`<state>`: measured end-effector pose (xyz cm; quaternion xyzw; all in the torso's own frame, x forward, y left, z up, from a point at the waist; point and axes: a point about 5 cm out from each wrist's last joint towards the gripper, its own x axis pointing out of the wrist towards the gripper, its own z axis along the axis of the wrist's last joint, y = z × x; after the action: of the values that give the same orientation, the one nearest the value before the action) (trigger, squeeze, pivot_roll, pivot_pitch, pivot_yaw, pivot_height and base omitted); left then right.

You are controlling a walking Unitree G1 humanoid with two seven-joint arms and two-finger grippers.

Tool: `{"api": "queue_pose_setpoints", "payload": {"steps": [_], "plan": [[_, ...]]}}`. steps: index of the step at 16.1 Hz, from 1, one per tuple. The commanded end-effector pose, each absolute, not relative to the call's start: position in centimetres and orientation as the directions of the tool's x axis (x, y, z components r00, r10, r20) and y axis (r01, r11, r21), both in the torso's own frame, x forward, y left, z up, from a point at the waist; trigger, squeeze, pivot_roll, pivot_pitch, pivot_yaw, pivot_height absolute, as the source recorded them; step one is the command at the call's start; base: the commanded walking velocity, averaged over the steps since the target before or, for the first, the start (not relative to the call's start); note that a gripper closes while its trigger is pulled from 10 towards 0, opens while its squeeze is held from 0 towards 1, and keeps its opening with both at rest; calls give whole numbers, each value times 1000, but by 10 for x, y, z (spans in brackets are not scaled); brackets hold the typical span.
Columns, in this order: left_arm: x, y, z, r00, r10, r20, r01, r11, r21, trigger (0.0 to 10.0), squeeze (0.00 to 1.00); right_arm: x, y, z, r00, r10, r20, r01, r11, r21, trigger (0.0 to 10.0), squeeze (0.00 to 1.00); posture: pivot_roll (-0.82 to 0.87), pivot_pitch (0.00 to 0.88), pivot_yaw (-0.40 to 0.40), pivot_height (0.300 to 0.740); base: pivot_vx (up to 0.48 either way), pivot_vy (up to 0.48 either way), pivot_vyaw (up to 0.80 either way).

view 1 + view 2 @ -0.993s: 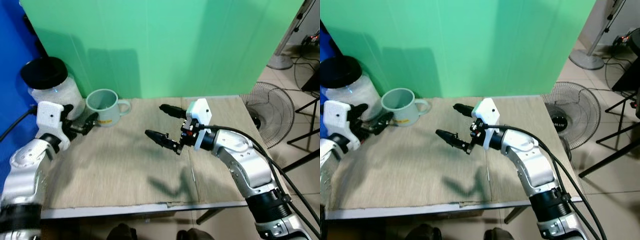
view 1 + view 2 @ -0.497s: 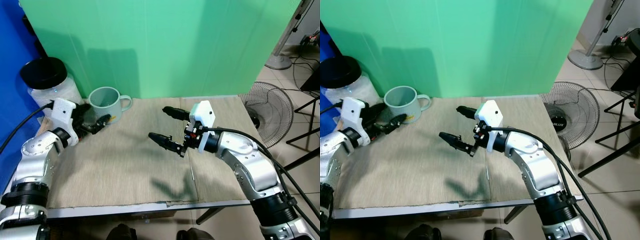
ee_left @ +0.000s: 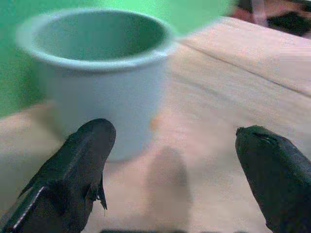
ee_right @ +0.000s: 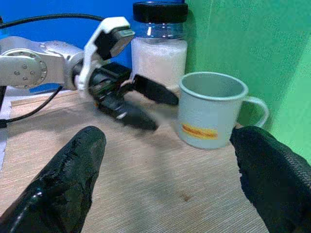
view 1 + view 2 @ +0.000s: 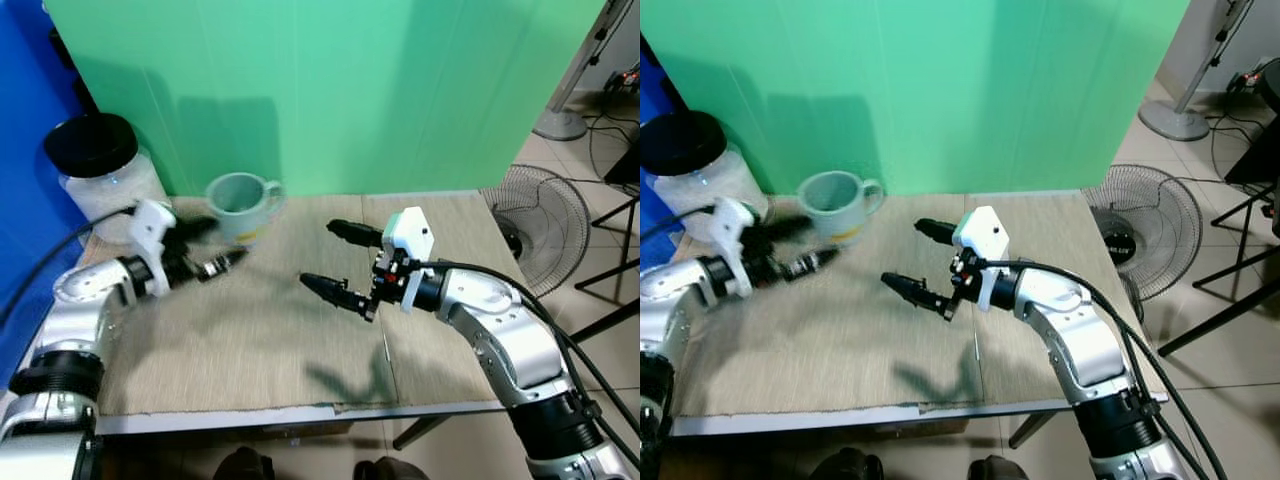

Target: Setting the table

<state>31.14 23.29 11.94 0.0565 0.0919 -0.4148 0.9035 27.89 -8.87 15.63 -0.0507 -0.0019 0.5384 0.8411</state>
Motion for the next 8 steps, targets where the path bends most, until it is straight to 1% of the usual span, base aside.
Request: {"api": "queue_pose_setpoints", "payload": {"steps": [1,2,5,7,8], "plan": [[307,226,117,581,-781,-228,803,596,3,10000,0,276,-89,160,402,915,-39,-913,398,-88,10000,1000,-26,90,3,740,0,0,0],[302,225,113,549,-799,-244,825,565,3,10000,0,276,-88,160,400,916,-42,-914,395,-90,10000,1000,-29,90,6,740,0,0,0],[295,225,120,556,-801,-220,826,563,39,10000,0,276,-89,160,401,915,-45,-914,396,-93,10000,1000,-26,89,6,740,0,0,0],[289,219,135,556,-811,-181,831,544,113,10000,0,276,-89,160,397,917,-46,-915,392,-94,10000,1000,-19,89,3,740,0,0,0],[286,211,151,544,-823,-167,836,513,196,10000,0,276,-88,160,391,919,-46,-918,386,-93,10000,1000,-14,89,1,740,0,0,0]]}}
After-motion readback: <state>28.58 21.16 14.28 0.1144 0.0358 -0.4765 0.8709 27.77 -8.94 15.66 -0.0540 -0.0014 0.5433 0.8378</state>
